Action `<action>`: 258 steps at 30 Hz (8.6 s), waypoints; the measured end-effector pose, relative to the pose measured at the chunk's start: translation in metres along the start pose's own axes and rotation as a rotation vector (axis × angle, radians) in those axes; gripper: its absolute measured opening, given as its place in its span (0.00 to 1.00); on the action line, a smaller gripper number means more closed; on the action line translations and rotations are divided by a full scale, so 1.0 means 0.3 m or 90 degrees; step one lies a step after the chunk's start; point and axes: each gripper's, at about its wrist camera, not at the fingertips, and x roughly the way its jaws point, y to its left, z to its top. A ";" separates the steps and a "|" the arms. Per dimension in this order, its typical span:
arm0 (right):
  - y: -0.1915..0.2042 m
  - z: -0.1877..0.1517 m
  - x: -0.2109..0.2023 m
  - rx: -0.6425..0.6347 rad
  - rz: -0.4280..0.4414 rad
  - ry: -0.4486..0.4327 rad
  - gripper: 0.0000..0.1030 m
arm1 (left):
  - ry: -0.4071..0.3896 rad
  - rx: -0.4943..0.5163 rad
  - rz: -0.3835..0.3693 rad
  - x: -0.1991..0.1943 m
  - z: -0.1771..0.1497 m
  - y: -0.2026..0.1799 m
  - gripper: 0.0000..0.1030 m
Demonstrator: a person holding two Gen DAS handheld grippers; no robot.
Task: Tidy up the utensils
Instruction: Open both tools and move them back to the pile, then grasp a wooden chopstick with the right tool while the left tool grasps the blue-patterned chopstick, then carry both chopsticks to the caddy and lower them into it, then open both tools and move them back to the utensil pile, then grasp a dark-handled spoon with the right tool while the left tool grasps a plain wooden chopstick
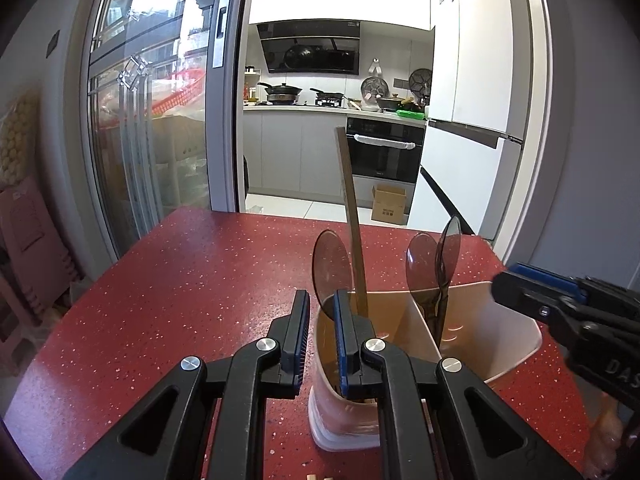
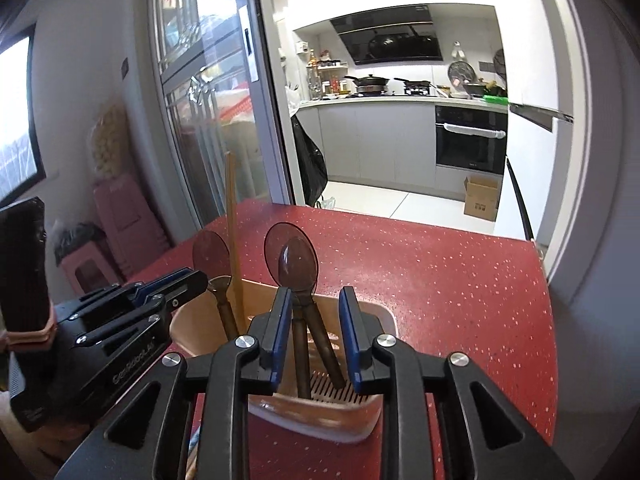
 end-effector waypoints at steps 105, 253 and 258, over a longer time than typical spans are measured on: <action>0.065 -0.547 -0.135 0.291 0.159 0.285 0.03 | 0.427 0.067 -0.004 0.032 -0.441 0.110 1.00; 0.346 -0.542 -0.161 -0.114 0.023 0.341 0.45 | 0.258 -0.084 0.025 -0.364 -0.557 0.294 1.00; 0.391 -0.561 -0.125 -0.174 0.008 0.356 0.43 | 0.258 -0.080 0.044 -0.336 -0.583 0.324 1.00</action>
